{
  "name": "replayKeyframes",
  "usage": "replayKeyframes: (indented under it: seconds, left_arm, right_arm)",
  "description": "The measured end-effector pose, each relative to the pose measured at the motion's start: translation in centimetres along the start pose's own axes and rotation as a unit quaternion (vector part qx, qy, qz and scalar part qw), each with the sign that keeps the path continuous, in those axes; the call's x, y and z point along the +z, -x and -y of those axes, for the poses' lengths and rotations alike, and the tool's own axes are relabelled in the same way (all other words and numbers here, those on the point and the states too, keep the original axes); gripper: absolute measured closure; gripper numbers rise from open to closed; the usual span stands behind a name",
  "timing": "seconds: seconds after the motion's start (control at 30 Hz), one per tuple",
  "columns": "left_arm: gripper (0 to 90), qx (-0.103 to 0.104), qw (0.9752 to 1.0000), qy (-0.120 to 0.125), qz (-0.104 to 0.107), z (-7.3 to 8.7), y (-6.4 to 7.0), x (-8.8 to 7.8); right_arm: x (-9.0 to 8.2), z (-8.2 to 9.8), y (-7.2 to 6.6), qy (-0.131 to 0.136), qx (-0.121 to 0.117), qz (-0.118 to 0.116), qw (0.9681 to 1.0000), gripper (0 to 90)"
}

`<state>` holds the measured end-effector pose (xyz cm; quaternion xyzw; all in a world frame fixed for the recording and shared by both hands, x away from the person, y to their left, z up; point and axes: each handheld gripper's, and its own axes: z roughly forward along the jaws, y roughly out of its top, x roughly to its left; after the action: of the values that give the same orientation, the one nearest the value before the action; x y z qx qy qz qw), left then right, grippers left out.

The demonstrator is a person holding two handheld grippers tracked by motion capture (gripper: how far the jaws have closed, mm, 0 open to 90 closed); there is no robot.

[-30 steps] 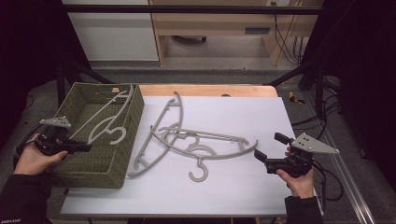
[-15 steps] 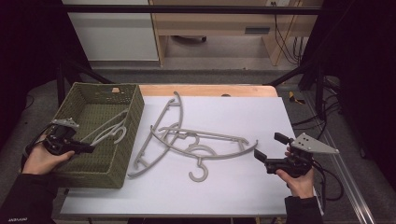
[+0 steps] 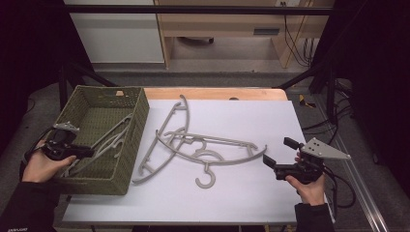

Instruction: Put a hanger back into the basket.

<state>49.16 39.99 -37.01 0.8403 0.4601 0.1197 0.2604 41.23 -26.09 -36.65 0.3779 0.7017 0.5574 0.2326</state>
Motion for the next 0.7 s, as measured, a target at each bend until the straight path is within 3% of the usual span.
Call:
replayKeyframes:
  seconds: [0.13, 0.37, 0.53, 0.7]
  left_arm:
    - [61.0, 0.010, 0.9990, 0.042, -0.005, -0.5, 1.1, -0.8]
    - [41.0, 0.055, 0.9920, 0.114, 0.004, -1.8, 4.2, -1.8]
    - [31.1, 0.084, 0.9844, 0.153, 0.022, -2.6, 6.9, -1.7]
    - [22.1, 0.093, 0.9733, 0.204, 0.048, -3.1, 9.3, -1.3]
  right_arm:
    - [-0.1, -0.1, 0.0, 0.001, -0.001, 0.001, 1.0000, 2.2]
    - [-0.3, -0.1, 0.0, 0.002, -0.002, 0.000, 1.0000, 2.2]
    - [-0.3, -0.1, 0.0, 0.002, -0.001, 0.000, 1.0000, 2.2]
    - [-0.3, -0.1, 0.1, 0.002, -0.002, 0.000, 1.0000, 2.0]
